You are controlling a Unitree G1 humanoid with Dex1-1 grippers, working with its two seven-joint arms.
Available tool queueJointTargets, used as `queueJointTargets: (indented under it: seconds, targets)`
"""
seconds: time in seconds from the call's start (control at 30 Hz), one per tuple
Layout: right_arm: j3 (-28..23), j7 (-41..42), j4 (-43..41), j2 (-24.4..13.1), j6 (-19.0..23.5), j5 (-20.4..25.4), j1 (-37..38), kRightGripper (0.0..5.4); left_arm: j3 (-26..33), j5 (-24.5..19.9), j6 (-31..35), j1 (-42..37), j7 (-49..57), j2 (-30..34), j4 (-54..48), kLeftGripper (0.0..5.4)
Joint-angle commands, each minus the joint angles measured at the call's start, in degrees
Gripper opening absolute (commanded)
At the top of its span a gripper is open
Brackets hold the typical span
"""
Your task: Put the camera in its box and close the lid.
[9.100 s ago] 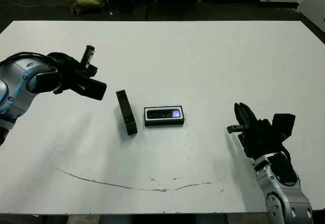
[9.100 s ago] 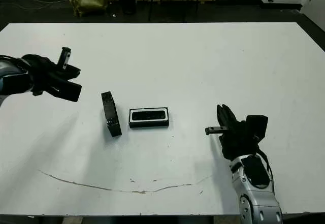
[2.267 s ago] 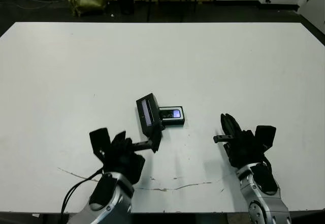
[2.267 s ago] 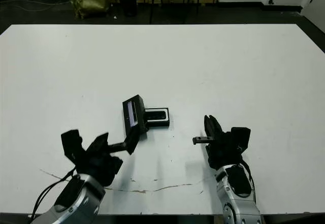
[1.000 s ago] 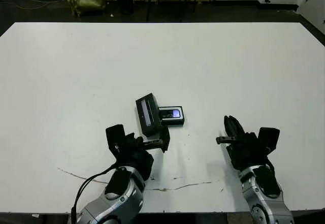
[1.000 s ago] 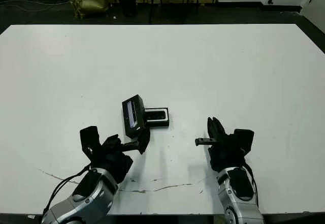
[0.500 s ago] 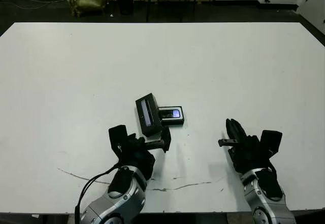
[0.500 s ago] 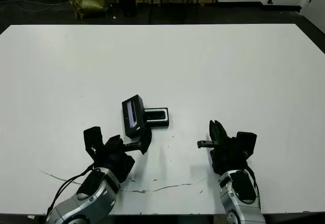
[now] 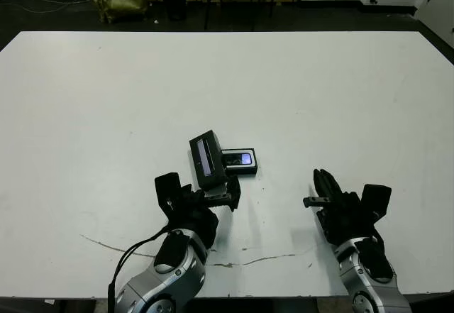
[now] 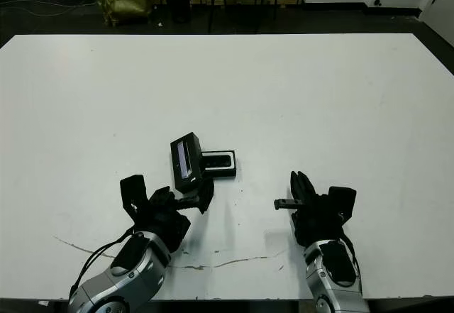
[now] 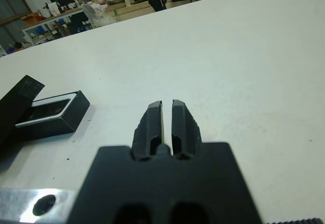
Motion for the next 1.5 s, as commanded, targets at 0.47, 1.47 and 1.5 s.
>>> queueJointTargets:
  seconds: [0.47, 1.47, 1.5]
  targets:
    - [-0.07, -1.31, 0.34, 0.41, 2.68, -0.25, 2.15, 0.00, -4.54, 0.43, -0.72, -3.47, 2.05, -10.32, 3.09, 5.39]
    - [-0.66, 0.45, 0.26, -0.09, 0.64, 0.26, 3.12, 0.00, -2.88, -2.82, 1.33, -5.26, 2.99, -9.02, 3.67, 5.39]
    - [-0.72, 0.57, 0.14, -0.02, 0.75, 0.57, 3.16, 0.00, -2.88, -2.71, 1.29, -5.32, 2.91, -8.91, 3.82, 5.39]
